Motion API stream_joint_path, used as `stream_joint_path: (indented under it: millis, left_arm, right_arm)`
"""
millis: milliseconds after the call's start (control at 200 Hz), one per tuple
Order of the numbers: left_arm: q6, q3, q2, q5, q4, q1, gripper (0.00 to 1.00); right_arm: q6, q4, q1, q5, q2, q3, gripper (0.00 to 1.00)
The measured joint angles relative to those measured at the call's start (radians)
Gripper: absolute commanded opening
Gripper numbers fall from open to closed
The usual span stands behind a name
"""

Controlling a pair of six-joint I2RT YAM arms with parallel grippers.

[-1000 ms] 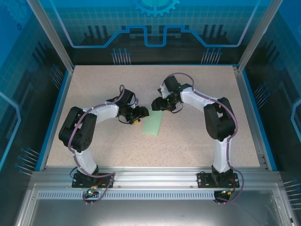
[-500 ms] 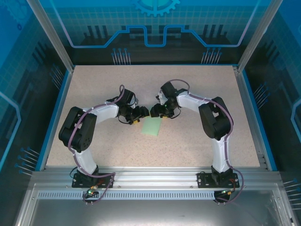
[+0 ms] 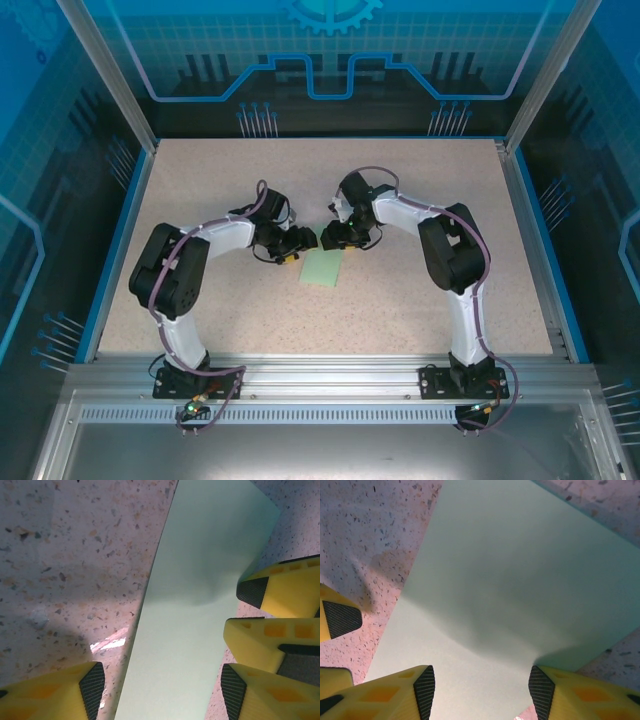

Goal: Fold a paper plane with a square sheet of paper (fold left side to right side)
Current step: Third fold the triangle at the center of the table.

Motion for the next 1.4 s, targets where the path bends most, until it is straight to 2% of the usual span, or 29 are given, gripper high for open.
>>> stream_joint_path:
  millis: [485,695,1080,1281,1401]
  left_arm:
    - [0.008,0.013,0.046,0.053,0.001,0.003,0.58]
    - [0.027,0.013,0.057,0.073,0.012,0.005,0.51]
    - [0.027,0.013,0.059,0.087,0.026,0.006,0.43]
    - [0.027,0.013,0.059,0.087,0.027,0.006,0.34]
    - [0.029,0.013,0.059,0.087,0.027,0.006,0.24]
  right_arm:
    - [-0.014,-0.003,0.000,-0.001,0.001,0.000,0.55]
    - [-0.014,-0.002,0.000,-0.001,0.001,0.000,0.55]
    - [-0.014,-0.002,0.000,-0.001,0.002,0.000,0.55]
    - [-0.014,-0.002,0.000,-0.001,0.002,0.000,0.55]
    - [-0.014,-0.001,0.000,-0.002,0.002,0.000,0.56]
